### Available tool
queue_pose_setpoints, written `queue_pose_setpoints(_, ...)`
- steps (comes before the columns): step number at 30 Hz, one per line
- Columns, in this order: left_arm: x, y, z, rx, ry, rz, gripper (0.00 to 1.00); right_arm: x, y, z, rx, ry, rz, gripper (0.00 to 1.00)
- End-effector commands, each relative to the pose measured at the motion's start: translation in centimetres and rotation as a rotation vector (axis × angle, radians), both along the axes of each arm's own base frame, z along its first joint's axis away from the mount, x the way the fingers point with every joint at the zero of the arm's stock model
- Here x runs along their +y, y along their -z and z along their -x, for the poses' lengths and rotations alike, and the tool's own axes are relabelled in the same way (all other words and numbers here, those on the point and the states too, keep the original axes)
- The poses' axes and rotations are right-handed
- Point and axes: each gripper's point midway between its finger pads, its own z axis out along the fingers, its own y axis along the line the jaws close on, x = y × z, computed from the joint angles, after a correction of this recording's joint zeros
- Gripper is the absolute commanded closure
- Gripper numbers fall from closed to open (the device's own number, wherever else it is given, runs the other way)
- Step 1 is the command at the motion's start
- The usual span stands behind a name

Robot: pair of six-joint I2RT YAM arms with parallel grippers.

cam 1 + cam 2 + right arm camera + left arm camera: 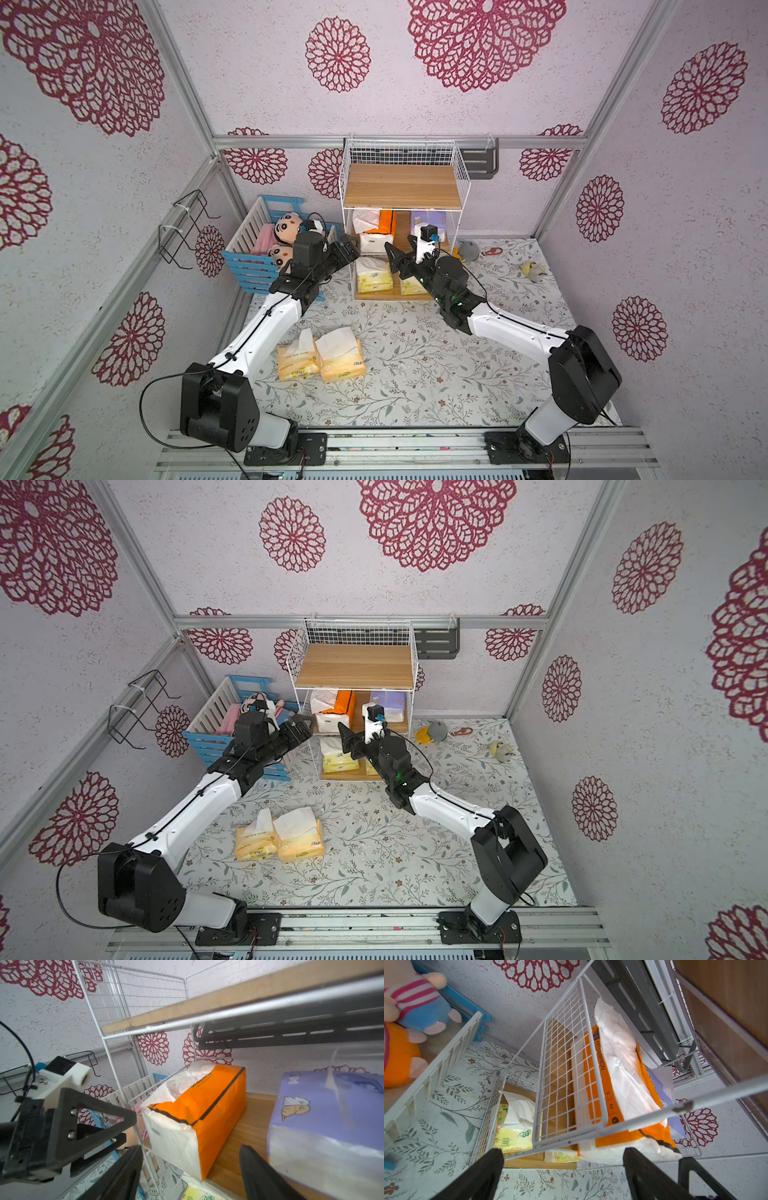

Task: Remove the tissue boxes from the shelf
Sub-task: Pick up a box of tissues from the shelf.

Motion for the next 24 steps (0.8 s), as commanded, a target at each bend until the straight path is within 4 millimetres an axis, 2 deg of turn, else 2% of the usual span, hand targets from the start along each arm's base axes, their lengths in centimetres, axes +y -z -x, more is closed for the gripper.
queue_pose_setpoints(1, -0.3, -0.9, 0.2, -0.02, 0.002, 0.003, 0.03, 0.5, -1.1, -0.8, -0.038, 0.001, 0.024, 0.19)
queue_pose_setpoints(17, -0.4, -0.9, 0.5, -0.019, 0.014, -0.006, 0.03, 2.4, -0.3, -3.6, -0.042, 0.015, 0.039, 0.17)
queue_pose_setpoints(24, -0.4, -0.6, 0.5, -0.013, 0.014, -0.009, 0.03, 2.6, 0.3, -4.0, -0.05, 0.019, 0.045, 0.22)
